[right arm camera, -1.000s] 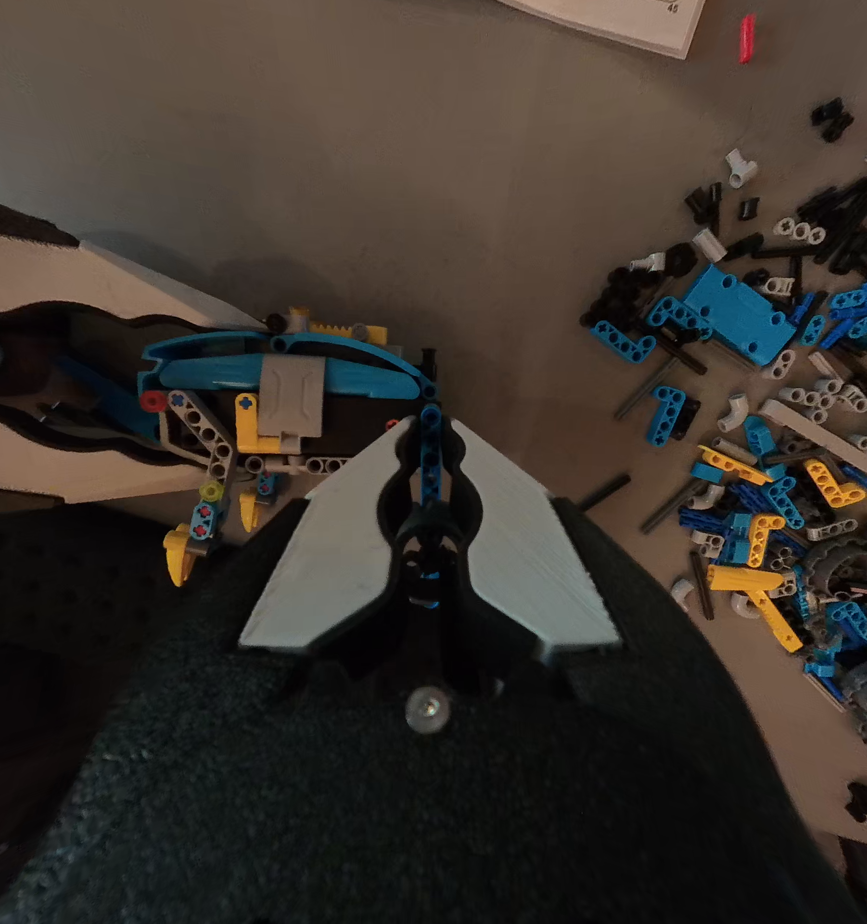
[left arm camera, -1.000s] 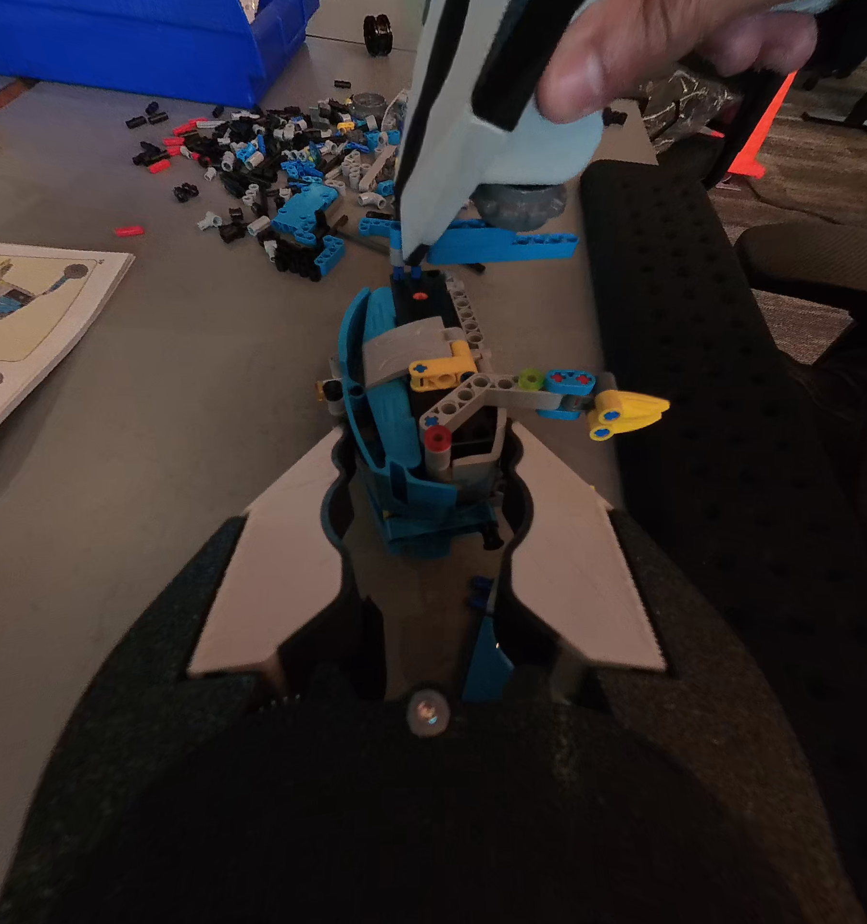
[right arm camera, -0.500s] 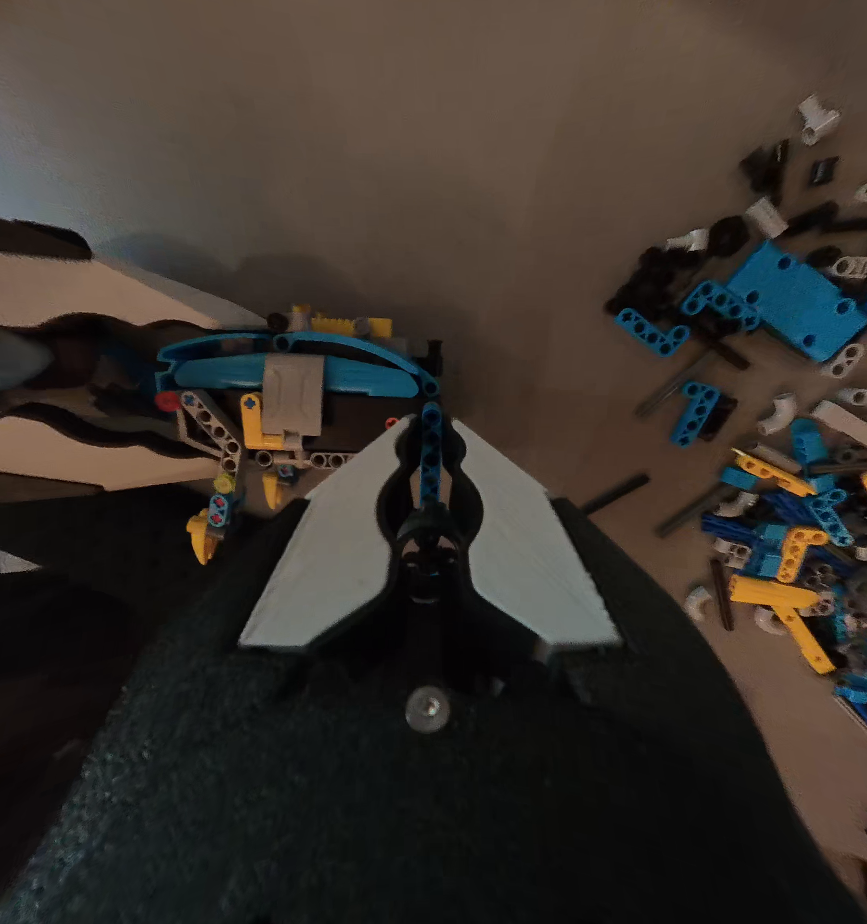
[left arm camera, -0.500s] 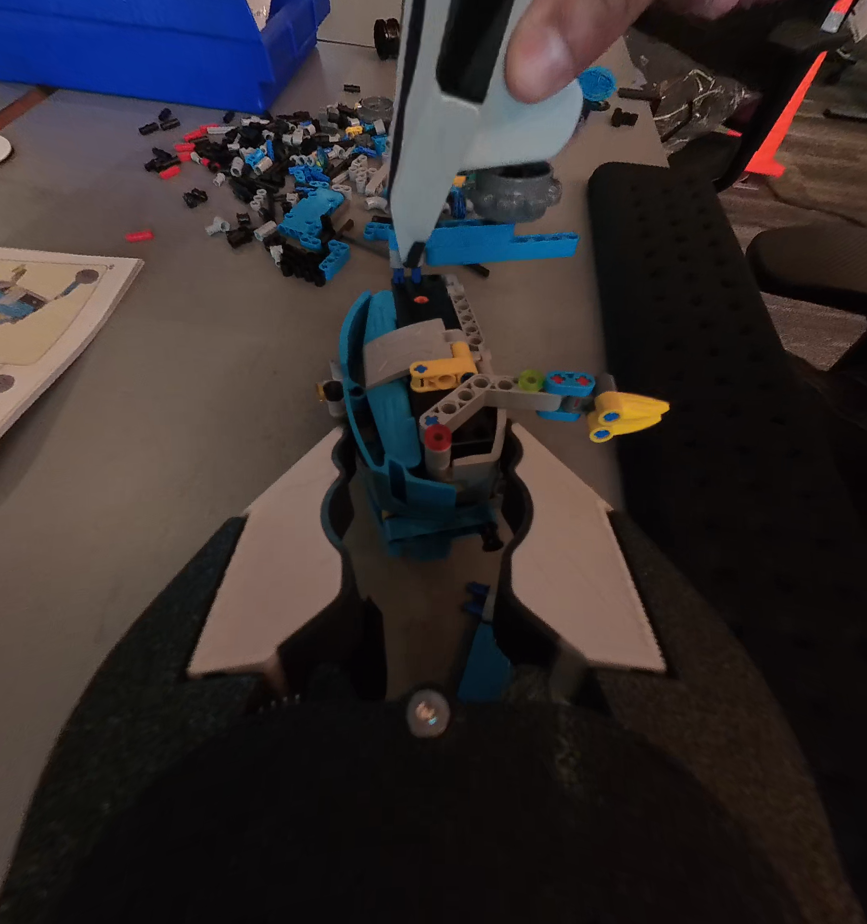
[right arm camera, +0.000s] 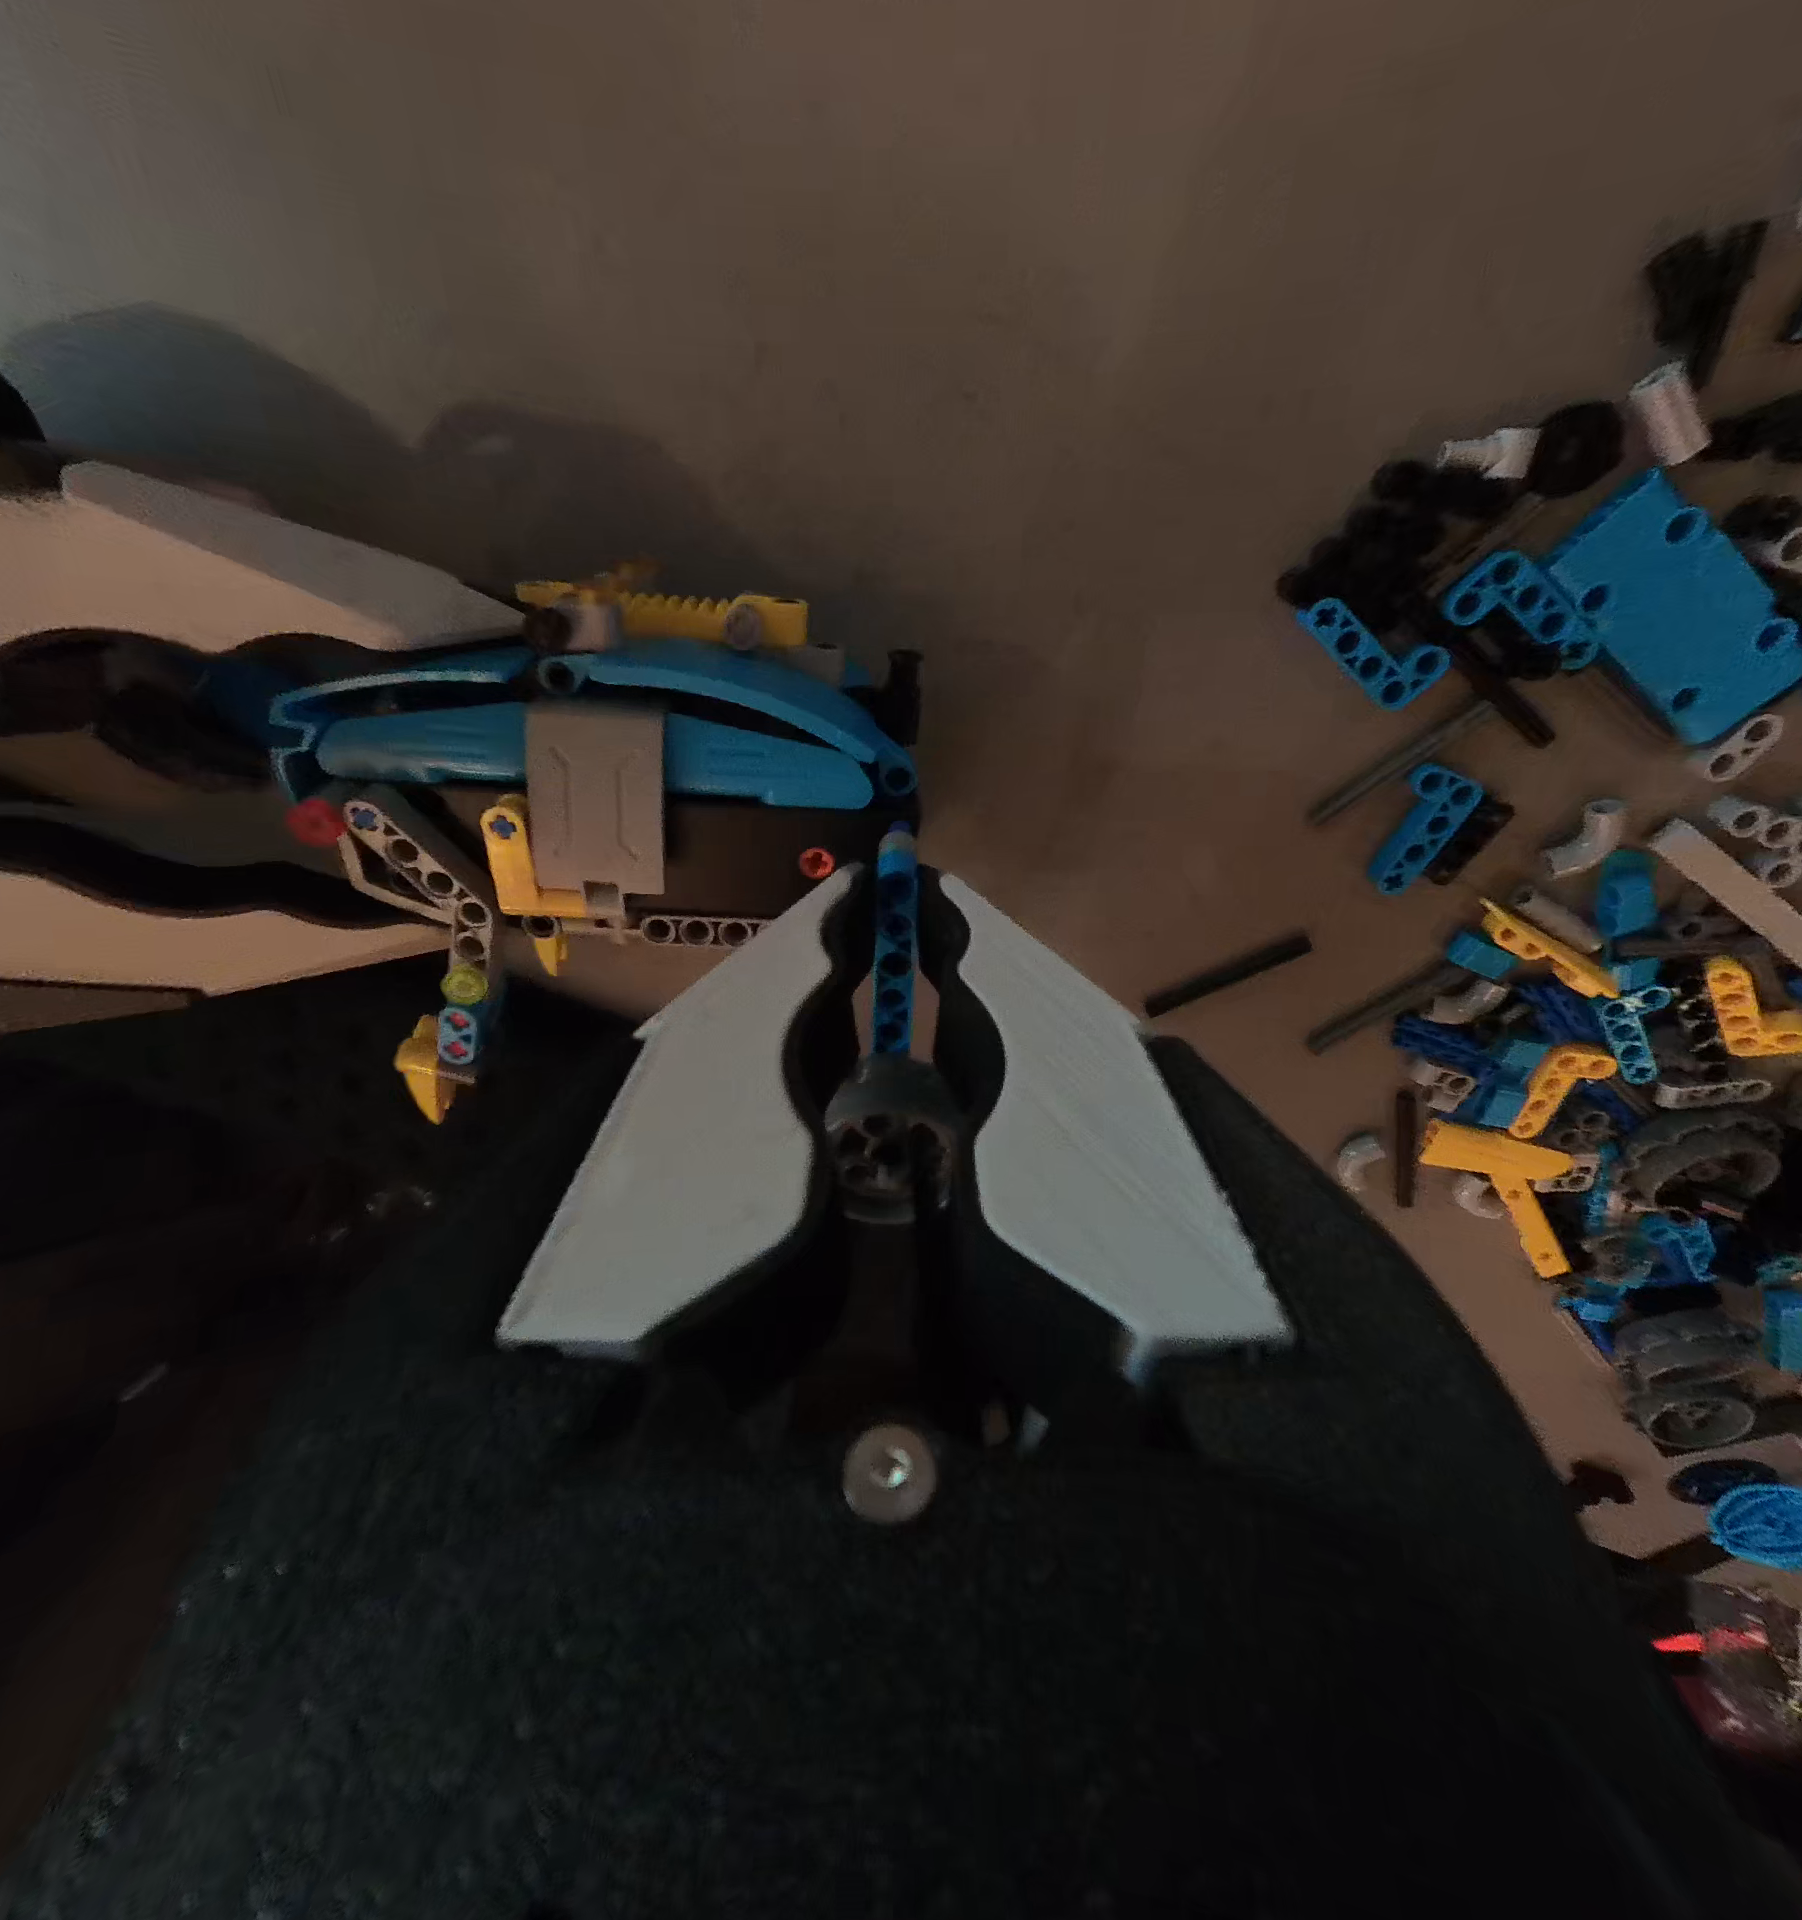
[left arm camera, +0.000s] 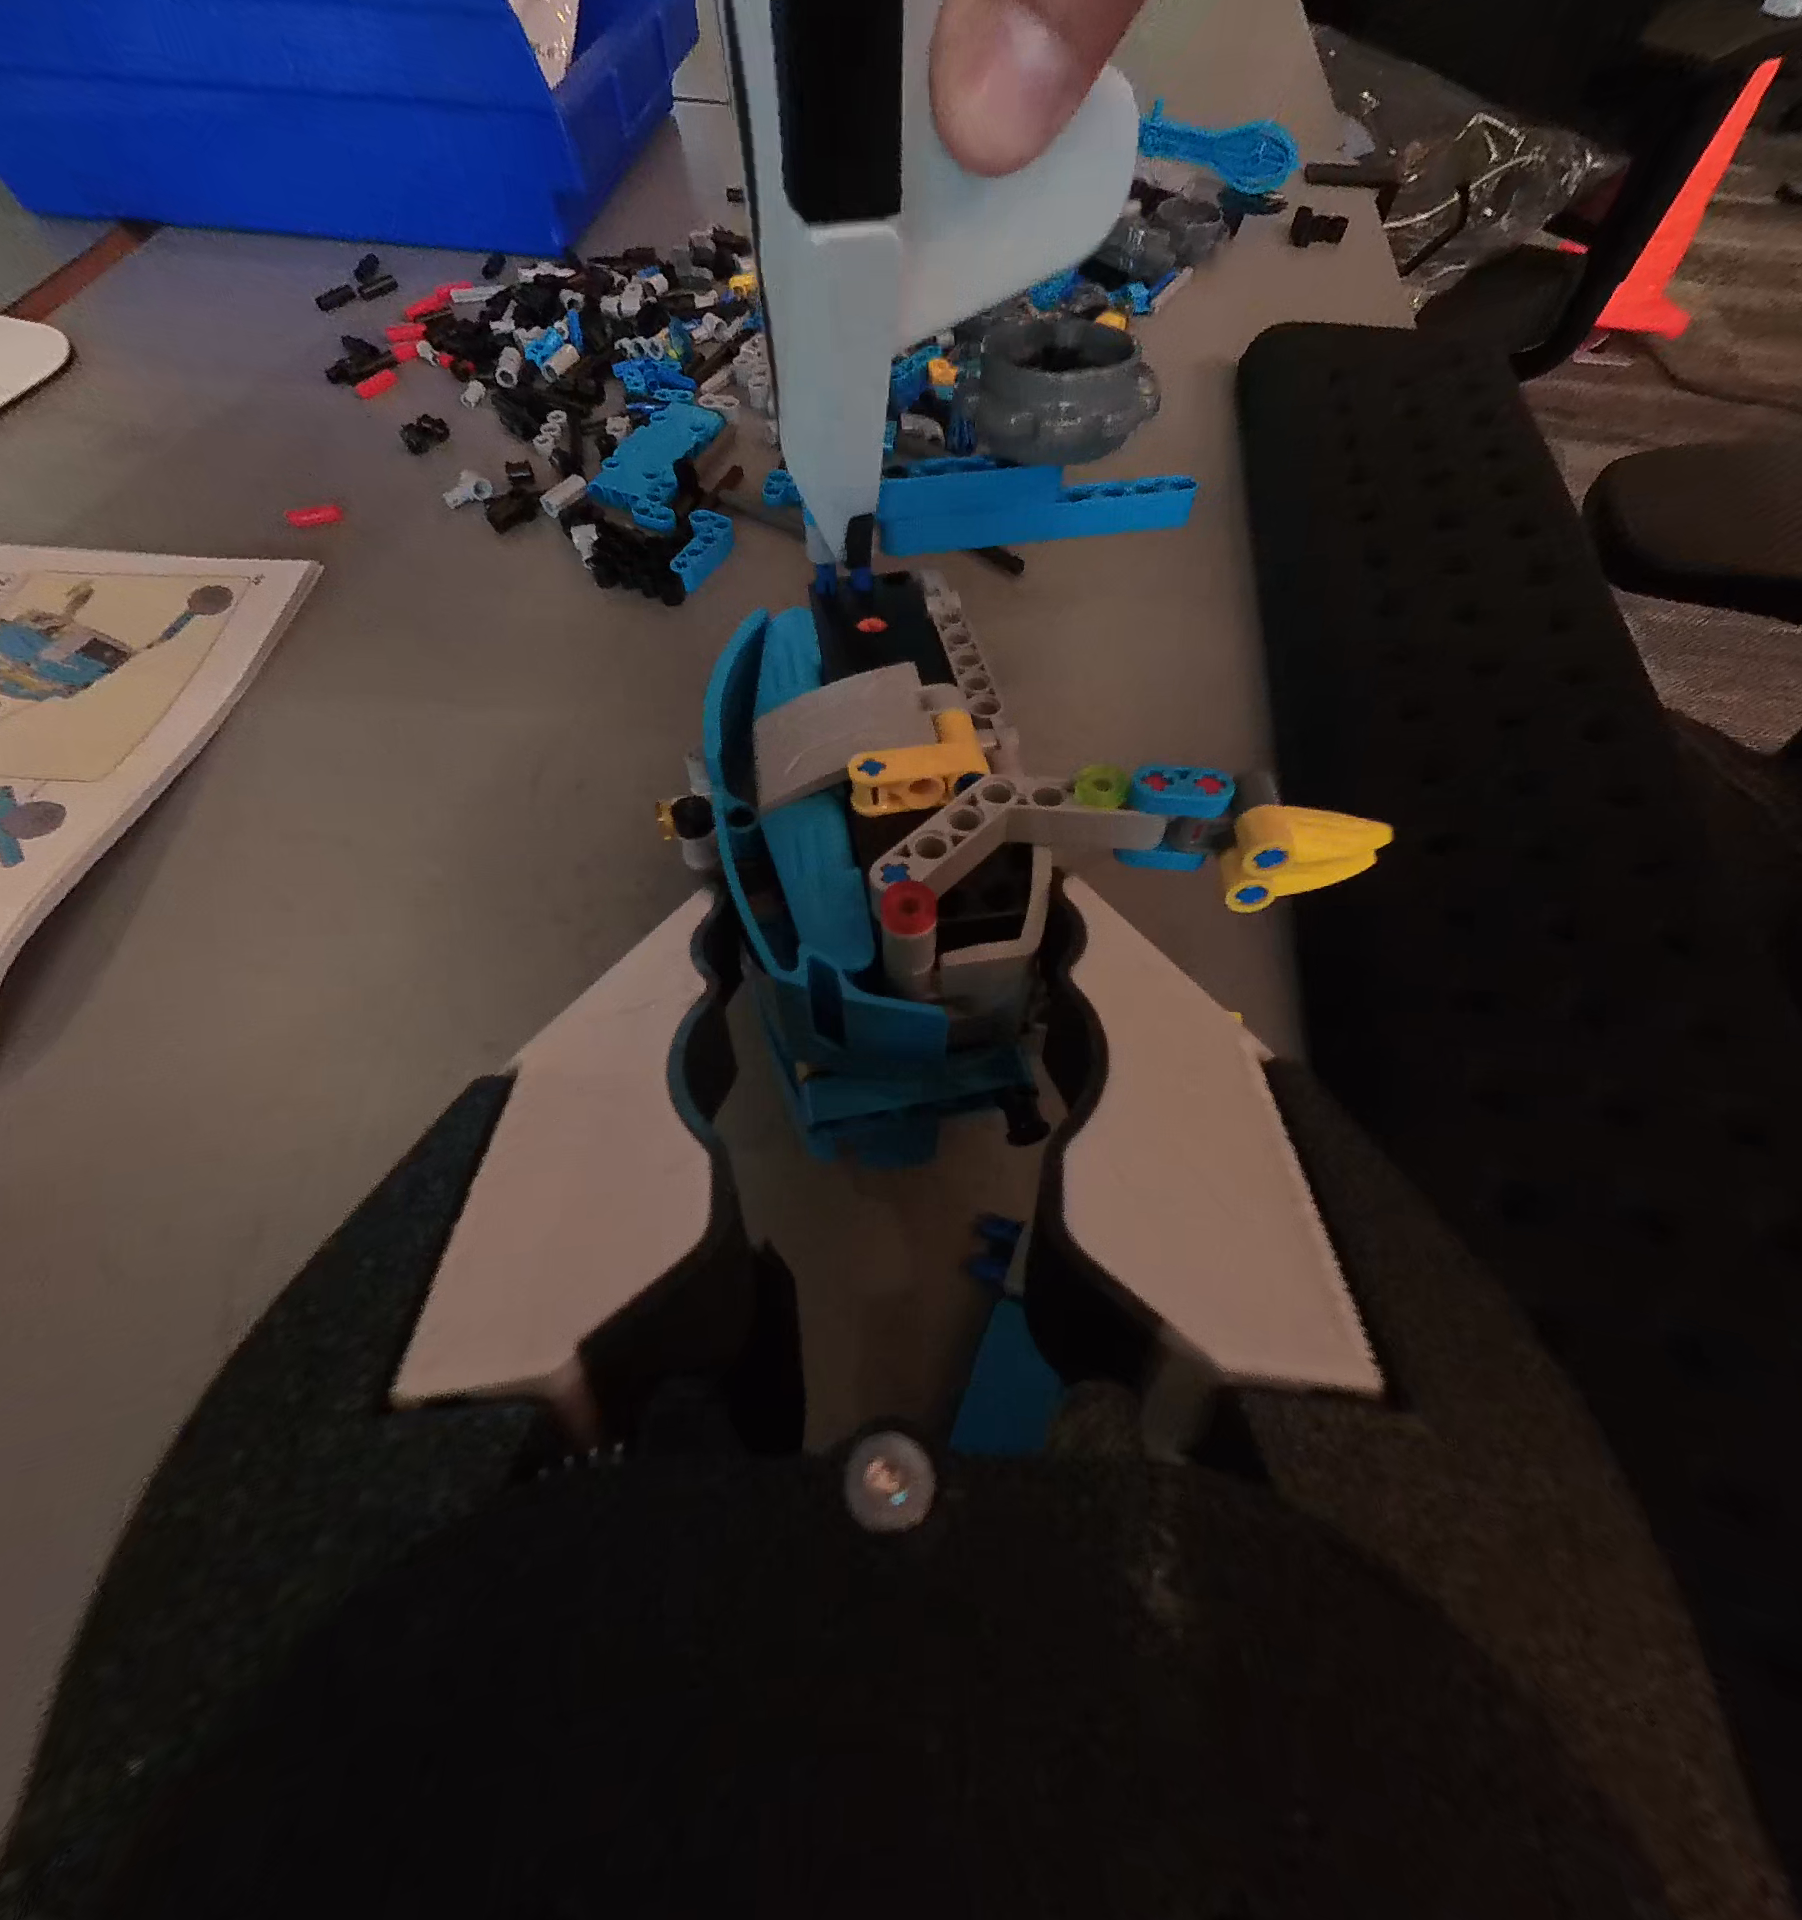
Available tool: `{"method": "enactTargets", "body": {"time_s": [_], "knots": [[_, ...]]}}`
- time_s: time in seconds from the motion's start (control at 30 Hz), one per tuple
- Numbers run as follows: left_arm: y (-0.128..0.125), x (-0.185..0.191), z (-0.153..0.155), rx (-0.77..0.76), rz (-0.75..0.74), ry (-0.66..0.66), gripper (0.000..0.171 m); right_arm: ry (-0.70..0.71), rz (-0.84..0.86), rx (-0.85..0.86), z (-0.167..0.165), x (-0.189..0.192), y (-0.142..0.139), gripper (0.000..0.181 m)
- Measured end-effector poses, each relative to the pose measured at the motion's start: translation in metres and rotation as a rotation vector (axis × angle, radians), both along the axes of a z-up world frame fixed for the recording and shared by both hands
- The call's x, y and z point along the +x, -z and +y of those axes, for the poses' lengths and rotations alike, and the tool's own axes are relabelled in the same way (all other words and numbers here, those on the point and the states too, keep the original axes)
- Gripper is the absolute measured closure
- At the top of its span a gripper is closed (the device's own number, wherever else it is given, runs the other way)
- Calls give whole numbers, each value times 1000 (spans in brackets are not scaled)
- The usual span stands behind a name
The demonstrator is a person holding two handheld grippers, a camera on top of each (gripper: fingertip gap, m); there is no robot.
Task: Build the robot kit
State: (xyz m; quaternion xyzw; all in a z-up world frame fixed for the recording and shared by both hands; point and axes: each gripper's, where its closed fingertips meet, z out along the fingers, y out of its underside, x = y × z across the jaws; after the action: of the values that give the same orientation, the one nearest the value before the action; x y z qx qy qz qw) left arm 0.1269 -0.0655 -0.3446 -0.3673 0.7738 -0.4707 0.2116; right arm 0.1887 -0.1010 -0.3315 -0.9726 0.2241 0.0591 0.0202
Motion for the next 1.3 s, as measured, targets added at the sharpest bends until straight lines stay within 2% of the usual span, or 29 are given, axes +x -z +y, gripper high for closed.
{"method": "enactTargets", "body": {"time_s": [0.23,0.37,0.5,0.77,1.03,1.3], "knots": [[-2,1,-1,-6,-5,-7,114,-46,-90,13,0,1,1,175],[0,1,-1,-1,-3,-22,114,-3,-119,62,2,2,1,174],[0,1,-2,1,-10,-16,114,27,-59,96,-1,1,0,174],[0,1,-6,-9,-15,-18,114,-70,-20,-141,-6,1,1,175],[0,1,-7,-10,-17,-19,115,-32,-12,-6,-5,1,2,175],[0,1,-7,-17,-8,-21,114,-6,-40,2,-4,2,6,174]]}}
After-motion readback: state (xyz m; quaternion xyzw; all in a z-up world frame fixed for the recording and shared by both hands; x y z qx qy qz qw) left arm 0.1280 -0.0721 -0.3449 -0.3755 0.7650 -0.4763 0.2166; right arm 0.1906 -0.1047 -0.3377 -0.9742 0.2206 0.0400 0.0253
